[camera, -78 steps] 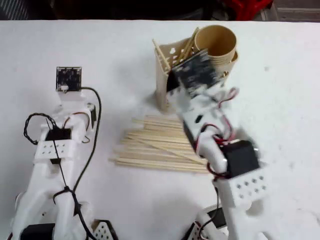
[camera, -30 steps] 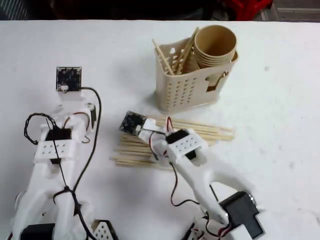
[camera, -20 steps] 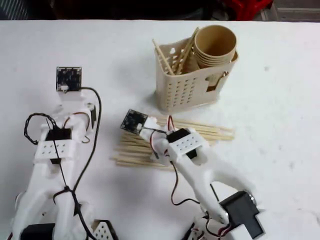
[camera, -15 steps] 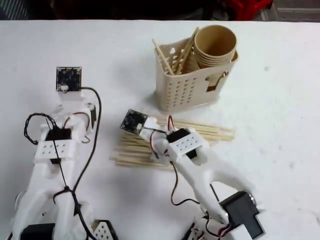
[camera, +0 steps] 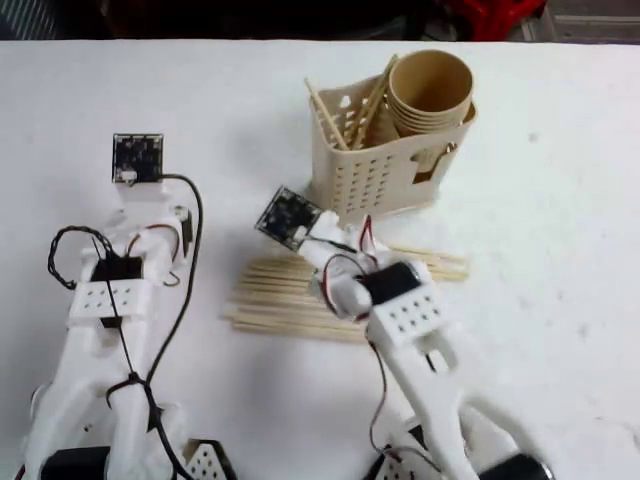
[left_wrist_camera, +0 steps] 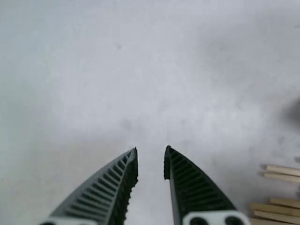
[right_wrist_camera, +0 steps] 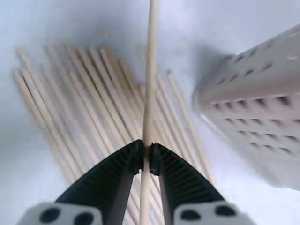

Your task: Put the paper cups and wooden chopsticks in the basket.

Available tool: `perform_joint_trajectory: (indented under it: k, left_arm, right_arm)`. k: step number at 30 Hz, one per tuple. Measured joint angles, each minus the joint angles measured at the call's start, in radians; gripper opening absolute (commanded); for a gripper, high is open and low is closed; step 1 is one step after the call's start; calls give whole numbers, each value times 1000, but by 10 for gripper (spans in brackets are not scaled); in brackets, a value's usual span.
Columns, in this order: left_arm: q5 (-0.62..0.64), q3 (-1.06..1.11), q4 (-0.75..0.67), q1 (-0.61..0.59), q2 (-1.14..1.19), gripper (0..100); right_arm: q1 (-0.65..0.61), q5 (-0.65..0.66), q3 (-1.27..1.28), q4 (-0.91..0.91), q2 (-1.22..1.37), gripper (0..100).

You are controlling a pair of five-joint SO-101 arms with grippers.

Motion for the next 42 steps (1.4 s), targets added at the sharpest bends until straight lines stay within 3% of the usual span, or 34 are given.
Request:
perform_joint_trajectory:
  k: [9, 13, 23, 28, 34, 38, 42]
  left_arm:
    - [0, 0, 0, 0, 0, 110]
    - [0, 0, 0, 0, 0, 110]
    - [0, 5, 0, 0, 0, 110]
    - [0, 21, -26, 0, 0, 110]
    - [0, 21, -29, 0, 0, 111]
    - [0, 21, -29, 0, 0, 111]
    - [0, 21, -29, 0, 0, 110]
  right_arm:
    - [18, -222, -161, 14, -402, 16]
    - [63, -311, -316, -55, -439, 16]
    - [140, -382, -488, -574, -207, 17]
    - [143, -399, -589, -621, -44, 18]
    - [195, -560, -594, -624, 84, 20]
    - [253, -601, -562, -626, 97, 22]
    - [259, -606, -505, -626, 98, 87]
